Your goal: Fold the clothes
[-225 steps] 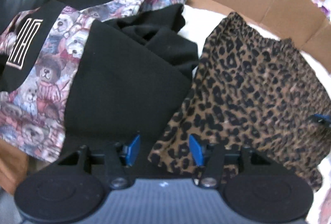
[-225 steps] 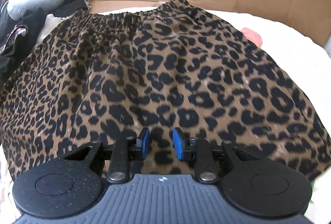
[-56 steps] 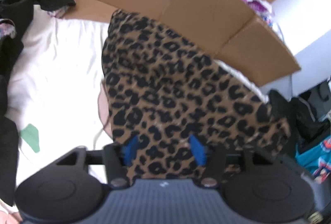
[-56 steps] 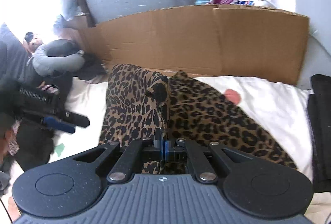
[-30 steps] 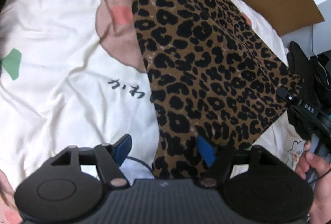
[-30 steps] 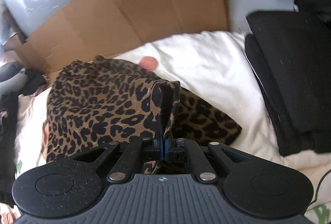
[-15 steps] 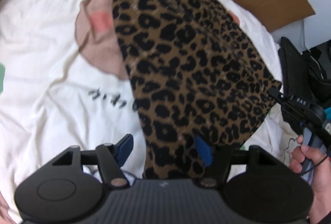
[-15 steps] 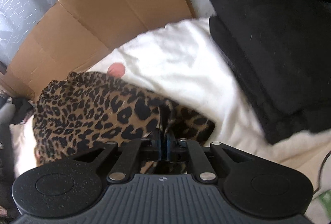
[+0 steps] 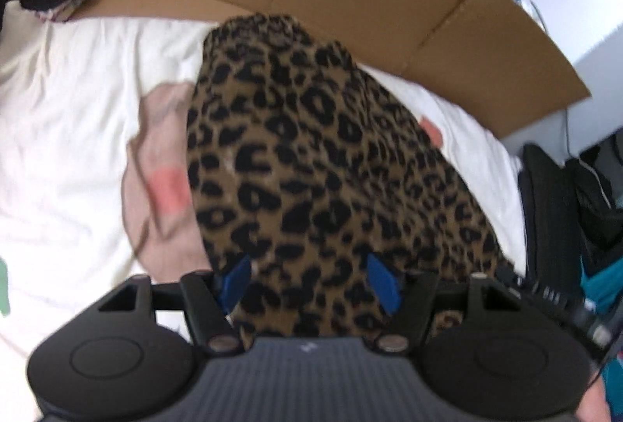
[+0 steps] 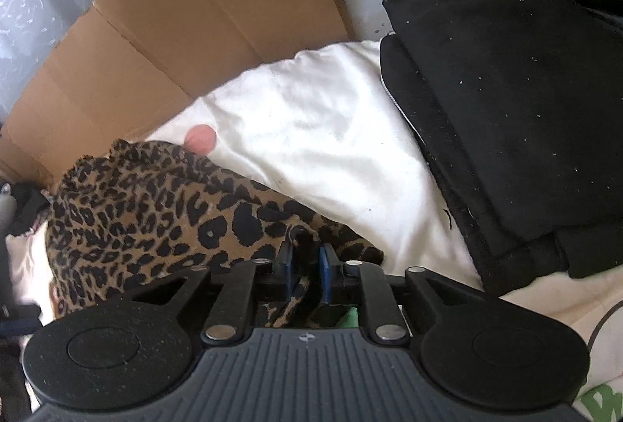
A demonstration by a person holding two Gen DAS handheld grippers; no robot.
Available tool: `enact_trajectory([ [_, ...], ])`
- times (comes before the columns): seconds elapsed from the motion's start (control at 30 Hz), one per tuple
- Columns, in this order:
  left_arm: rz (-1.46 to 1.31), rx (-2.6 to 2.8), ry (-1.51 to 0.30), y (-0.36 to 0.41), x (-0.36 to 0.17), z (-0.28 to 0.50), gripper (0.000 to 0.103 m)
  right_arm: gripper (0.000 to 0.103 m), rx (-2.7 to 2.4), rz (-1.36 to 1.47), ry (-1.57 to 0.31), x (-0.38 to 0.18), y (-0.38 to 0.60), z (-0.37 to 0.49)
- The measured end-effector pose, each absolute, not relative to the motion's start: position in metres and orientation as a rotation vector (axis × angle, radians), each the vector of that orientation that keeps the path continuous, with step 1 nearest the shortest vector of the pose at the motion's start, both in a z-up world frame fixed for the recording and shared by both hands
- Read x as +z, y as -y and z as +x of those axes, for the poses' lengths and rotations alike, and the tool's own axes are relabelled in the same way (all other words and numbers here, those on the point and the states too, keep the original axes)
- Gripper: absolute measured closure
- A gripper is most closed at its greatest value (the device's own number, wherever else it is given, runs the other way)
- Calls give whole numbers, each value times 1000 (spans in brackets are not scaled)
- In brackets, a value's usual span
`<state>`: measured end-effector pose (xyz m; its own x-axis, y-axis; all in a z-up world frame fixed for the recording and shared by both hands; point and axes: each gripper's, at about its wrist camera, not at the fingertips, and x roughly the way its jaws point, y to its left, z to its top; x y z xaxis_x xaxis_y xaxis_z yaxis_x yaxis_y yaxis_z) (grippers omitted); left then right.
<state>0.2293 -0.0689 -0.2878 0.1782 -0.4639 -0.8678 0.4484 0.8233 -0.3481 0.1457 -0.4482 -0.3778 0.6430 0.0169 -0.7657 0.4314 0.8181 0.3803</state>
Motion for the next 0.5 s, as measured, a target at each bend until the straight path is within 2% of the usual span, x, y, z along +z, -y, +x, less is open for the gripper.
enact_trajectory([
  [0.03, -13, -643, -1228, 72, -289, 233, 35, 98, -254, 584, -849, -378, 449, 145],
  [0.07, -12, -643, -1224, 75, -290, 237, 35, 99, -254, 582, -842, -376, 448, 143],
  [0.33, 27, -643, -1188, 110, -286, 267, 40, 101, -232, 528, -801, -362, 449, 130],
  [0.5, 93, -656, -1158, 147, -277, 285, 46, 101, -222, 530, -821, -383, 454, 127],
])
